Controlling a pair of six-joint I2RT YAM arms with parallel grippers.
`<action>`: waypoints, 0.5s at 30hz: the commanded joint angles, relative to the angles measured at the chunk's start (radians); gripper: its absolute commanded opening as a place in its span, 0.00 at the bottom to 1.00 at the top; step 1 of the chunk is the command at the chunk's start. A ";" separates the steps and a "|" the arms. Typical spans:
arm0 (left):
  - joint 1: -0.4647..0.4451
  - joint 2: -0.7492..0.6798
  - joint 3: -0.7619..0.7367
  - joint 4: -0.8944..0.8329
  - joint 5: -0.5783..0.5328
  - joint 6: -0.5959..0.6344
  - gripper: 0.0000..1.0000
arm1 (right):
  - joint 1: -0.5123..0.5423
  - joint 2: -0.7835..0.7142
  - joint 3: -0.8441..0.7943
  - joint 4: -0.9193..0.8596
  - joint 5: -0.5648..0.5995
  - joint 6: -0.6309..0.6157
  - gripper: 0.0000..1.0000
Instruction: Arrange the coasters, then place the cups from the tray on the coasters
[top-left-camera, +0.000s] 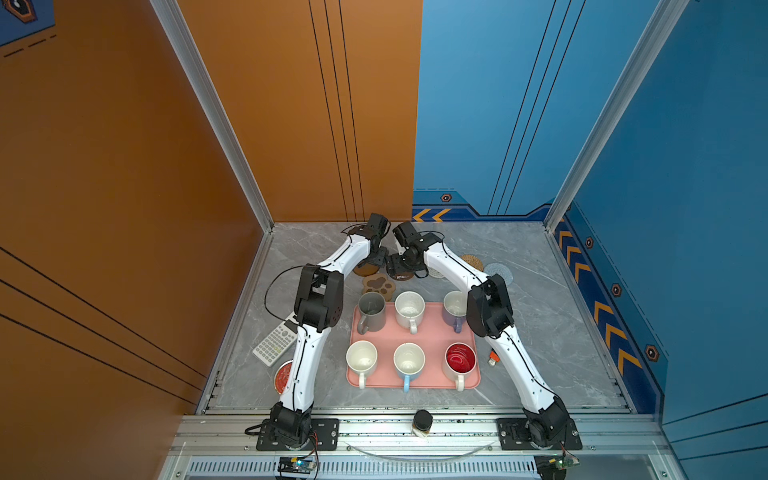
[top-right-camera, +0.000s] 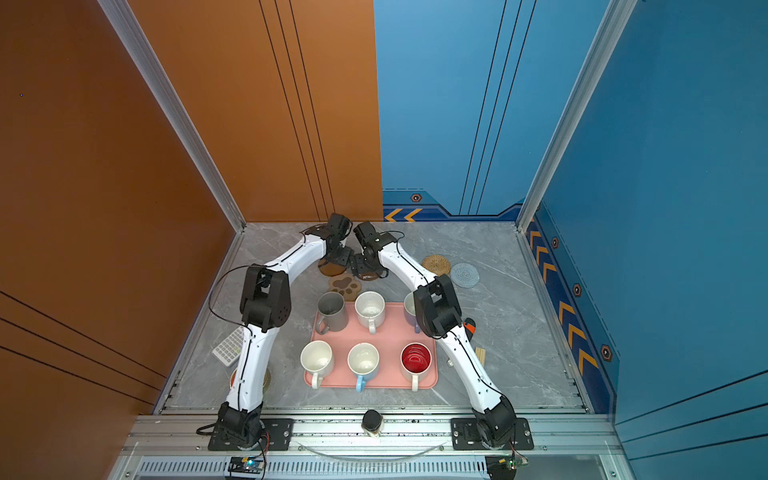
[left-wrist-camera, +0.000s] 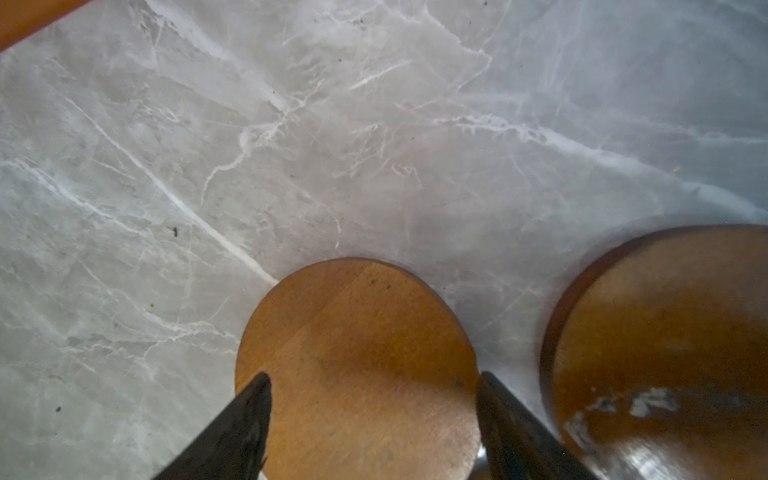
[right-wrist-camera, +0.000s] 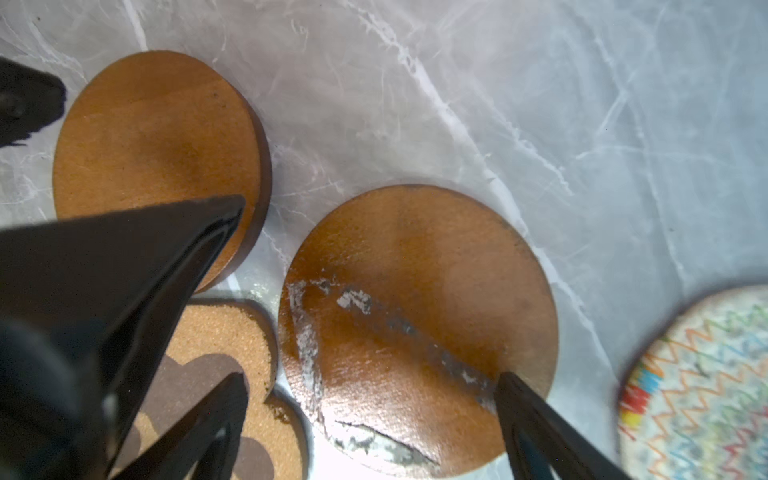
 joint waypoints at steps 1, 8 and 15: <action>0.018 0.029 0.030 -0.032 0.010 0.011 0.78 | 0.008 0.025 0.026 -0.043 -0.023 -0.015 0.92; 0.038 0.056 0.043 -0.043 0.047 -0.008 0.77 | 0.008 0.031 0.025 -0.048 -0.021 -0.020 0.92; 0.048 0.057 0.051 -0.066 0.074 -0.012 0.76 | 0.011 0.032 0.029 -0.064 0.000 -0.035 0.92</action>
